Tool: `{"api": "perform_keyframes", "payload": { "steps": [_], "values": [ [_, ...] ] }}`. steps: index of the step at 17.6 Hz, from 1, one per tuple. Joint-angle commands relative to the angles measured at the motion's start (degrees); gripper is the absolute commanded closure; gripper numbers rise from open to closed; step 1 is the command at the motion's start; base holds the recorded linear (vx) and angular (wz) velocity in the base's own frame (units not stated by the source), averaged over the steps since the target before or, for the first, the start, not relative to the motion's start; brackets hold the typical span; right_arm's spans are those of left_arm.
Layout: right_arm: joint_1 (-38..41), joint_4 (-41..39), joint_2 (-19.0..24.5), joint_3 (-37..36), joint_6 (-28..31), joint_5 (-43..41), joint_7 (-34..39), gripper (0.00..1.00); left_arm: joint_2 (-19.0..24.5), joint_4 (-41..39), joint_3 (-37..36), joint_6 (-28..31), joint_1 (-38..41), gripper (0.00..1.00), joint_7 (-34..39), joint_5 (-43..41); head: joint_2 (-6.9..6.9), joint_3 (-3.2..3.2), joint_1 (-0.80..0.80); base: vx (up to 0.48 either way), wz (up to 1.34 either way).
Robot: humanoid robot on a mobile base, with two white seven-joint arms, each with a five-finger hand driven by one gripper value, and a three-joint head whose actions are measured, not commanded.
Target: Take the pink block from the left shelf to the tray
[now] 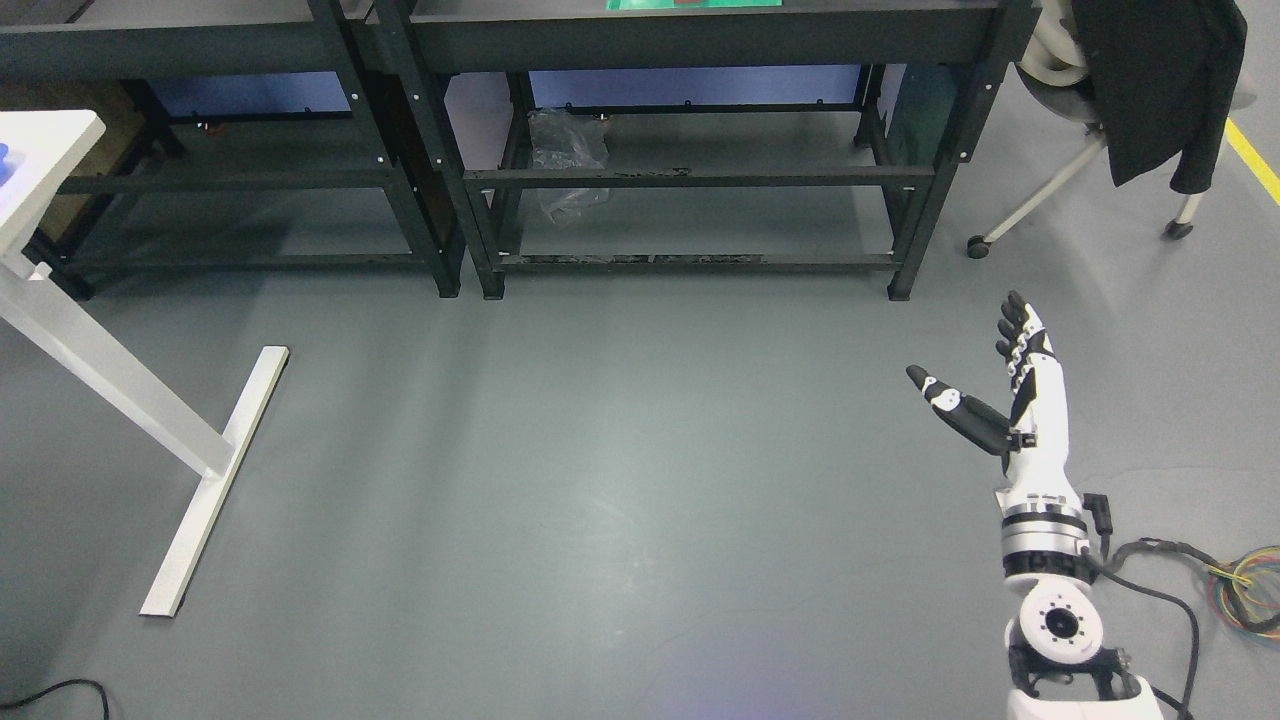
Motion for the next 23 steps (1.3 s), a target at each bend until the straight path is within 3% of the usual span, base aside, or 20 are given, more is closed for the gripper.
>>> {"api": "perform_keyframes", "payload": {
  "steps": [1, 7, 14, 16, 18, 21, 23],
  "values": [
    [0.1, 0.2, -1.0, 0.4, 0.3, 0.8, 0.0, 0.00, 1.0, -1.0, 0.0, 0.0, 1.1, 0.00, 0.0, 0.0, 0.00, 0.00, 0.00, 0.000, 0.00],
    [0.0, 0.1, -1.0, 0.4, -2.1, 6.9, -0.1, 0.00, 1.0, -1.0, 0.0, 0.0, 1.1, 0.00, 0.0, 0.0, 0.00, 0.00, 0.00, 0.000, 0.00],
    [-0.4, 0.0, -1.0, 0.7, -1.4, 33.3, 0.1, 0.01, 1.0, -1.0, 0.0, 0.0, 1.1, 0.00, 0.0, 0.0, 0.00, 0.00, 0.00, 0.067, 0.00],
    [-0.2, -0.1, -1.0, 0.9, -3.0, 33.5, 0.2, 0.00, 1.0, -1.0, 0.0, 0.0, 1.1, 0.00, 0.0, 0.0, 0.00, 0.00, 0.00, 0.164, 0.00],
    [0.2, -0.2, -1.0, 0.5, -8.5, 33.3, 0.0, 0.00, 1.0, -1.0, 0.0, 0.0, 1.1, 0.00, 0.0, 0.0, 0.00, 0.00, 0.00, 0.222, 0.01],
    [-0.2, -0.2, -1.0, 0.6, -7.9, 35.6, -0.3, 0.01, 1.0, -1.0, 0.0, 0.0, 1.1, 0.00, 0.0, 0.0, 0.00, 0.00, 0.00, 0.245, -0.02],
    [-0.5, -0.2, -1.0, 0.7, -6.0, 42.7, -0.5, 0.01, 1.0, -1.0, 0.0, 0.0, 1.1, 0.00, 0.0, 0.0, 0.00, 0.00, 0.00, 0.257, -0.11]
  ]
}}
